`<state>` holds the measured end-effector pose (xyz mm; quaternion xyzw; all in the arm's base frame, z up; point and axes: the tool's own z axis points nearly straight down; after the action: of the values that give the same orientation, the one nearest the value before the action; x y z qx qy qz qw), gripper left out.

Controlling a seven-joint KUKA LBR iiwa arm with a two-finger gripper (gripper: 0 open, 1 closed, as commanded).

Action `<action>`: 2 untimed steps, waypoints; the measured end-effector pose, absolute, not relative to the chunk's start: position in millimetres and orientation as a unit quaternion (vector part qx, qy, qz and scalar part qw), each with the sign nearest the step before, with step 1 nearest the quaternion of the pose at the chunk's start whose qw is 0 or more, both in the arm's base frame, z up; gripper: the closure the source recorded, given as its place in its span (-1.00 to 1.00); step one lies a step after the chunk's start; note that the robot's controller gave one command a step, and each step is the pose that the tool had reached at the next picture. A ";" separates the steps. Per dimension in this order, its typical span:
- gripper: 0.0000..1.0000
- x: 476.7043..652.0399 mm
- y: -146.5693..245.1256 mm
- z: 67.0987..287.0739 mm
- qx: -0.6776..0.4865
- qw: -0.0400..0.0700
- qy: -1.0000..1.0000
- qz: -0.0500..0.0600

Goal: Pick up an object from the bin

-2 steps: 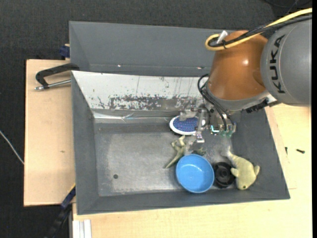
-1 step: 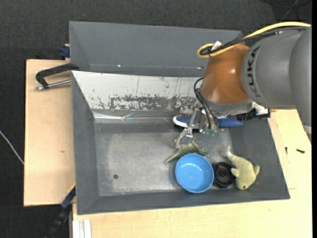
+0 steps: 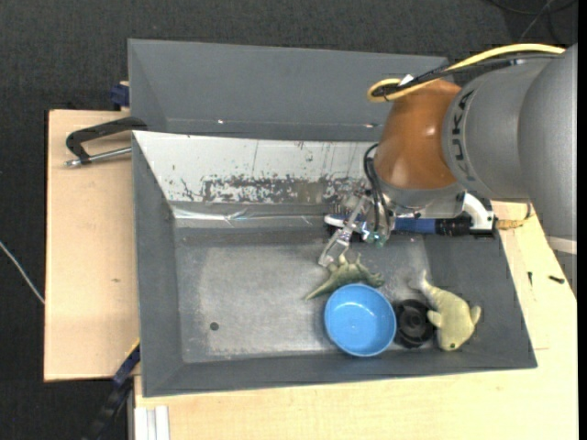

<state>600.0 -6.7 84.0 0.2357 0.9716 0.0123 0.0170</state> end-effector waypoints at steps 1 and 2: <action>-1.00 599.8 -14.2 83.8 0.222 0.016 0.975 0.010; -1.00 600.2 -15.9 83.7 0.228 0.015 0.974 0.011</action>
Offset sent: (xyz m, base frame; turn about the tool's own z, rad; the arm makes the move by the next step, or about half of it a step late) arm -0.0046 -0.0684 -0.0140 -0.0796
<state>600.2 -15.9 83.7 0.2278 0.9735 0.0108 0.0147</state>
